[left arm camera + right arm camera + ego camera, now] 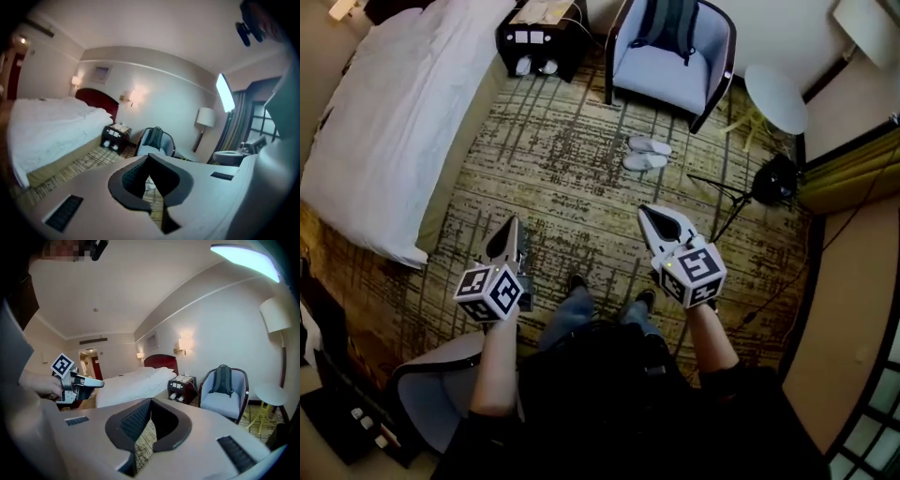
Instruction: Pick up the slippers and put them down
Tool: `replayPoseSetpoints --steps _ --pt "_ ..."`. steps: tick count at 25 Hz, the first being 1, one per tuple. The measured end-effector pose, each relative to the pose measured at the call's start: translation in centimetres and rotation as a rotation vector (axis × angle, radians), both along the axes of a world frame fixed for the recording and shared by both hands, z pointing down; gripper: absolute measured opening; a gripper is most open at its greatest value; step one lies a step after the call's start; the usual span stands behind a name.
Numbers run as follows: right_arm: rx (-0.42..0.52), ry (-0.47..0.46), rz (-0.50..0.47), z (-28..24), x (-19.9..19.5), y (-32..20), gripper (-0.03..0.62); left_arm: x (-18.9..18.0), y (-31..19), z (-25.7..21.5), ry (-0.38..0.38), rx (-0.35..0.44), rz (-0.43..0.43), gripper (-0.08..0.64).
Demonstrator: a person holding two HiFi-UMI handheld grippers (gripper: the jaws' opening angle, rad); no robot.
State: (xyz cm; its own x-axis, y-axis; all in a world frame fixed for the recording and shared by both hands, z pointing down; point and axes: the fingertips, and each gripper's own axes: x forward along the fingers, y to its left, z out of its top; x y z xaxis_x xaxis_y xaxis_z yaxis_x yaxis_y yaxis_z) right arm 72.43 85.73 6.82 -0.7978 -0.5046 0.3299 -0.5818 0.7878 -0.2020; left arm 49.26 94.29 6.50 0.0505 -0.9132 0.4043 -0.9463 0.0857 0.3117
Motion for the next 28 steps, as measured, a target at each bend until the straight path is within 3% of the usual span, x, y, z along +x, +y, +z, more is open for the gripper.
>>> replayPoseSetpoints --steps 2,4,13,28 --pt "0.004 0.009 -0.055 0.0 -2.8 0.6 0.0 -2.0 1.0 0.1 -0.127 -0.022 -0.03 0.0" --pt "0.004 0.014 -0.091 0.0 -5.0 1.1 0.0 -3.6 1.7 0.3 -0.188 -0.032 -0.051 0.0" --pt "-0.012 0.047 -0.108 0.8 -10.4 1.7 0.0 -9.1 2.3 1.7 -0.116 -0.027 -0.055 0.0" --pt "0.02 0.063 -0.063 -0.1 -18.7 -0.2 0.0 -16.8 -0.8 0.9 -0.14 0.007 0.025 0.0"
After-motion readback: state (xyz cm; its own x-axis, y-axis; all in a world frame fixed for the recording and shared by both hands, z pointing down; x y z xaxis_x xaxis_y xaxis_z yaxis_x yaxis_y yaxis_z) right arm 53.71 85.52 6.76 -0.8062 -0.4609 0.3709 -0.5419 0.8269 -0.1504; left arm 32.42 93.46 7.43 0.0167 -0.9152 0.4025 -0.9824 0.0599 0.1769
